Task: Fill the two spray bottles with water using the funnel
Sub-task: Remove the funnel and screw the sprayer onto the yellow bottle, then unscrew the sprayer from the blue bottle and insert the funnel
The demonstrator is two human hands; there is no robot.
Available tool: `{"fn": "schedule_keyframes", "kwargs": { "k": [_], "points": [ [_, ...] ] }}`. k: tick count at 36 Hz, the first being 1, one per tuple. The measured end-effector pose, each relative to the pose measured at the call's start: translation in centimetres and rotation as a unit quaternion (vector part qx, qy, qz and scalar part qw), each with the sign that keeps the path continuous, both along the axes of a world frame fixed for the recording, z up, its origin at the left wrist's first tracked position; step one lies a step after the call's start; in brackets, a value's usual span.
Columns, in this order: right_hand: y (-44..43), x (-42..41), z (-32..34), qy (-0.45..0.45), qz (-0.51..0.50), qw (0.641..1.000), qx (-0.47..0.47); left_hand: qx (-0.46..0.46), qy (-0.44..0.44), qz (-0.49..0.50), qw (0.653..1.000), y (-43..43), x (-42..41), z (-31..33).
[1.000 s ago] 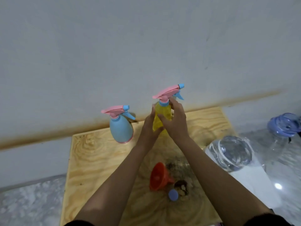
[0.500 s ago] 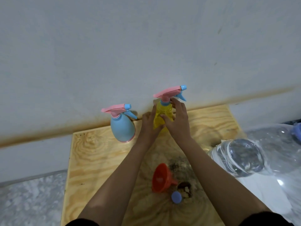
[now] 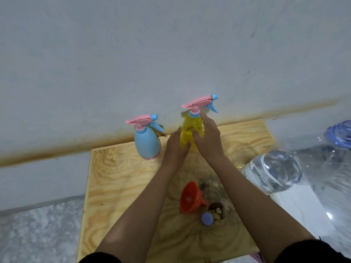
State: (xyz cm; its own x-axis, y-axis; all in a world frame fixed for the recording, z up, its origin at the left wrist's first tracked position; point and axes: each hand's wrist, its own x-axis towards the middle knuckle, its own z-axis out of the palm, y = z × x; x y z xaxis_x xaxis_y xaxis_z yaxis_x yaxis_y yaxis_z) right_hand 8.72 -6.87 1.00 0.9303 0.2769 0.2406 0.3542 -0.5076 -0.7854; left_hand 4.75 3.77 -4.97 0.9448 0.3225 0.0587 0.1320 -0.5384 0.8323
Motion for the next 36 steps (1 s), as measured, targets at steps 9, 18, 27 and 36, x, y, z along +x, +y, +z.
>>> {"fn": "schedule_keyframes", "kwargs": {
  "k": [9,18,27,36],
  "points": [
    [-1.4,-3.6,-0.1,0.004,-0.024,0.998,-0.066,0.122,0.098,-0.004,0.988,0.1,-6.4,1.1],
    [1.0,-9.0,-1.1,0.010,0.045,0.984,-0.170,0.363,0.116,0.026,0.924,4.9,-12.8,-0.4],
    [7.3,-9.4,-1.9,0.013,0.110,0.981,-0.160,0.319,0.123,0.081,0.936,9.2,-11.3,0.6],
    [12.6,-6.8,-2.9,0.032,0.084,0.995,-0.040,0.269,0.037,0.064,0.960,9.6,-7.7,-0.4]
  ]
}}
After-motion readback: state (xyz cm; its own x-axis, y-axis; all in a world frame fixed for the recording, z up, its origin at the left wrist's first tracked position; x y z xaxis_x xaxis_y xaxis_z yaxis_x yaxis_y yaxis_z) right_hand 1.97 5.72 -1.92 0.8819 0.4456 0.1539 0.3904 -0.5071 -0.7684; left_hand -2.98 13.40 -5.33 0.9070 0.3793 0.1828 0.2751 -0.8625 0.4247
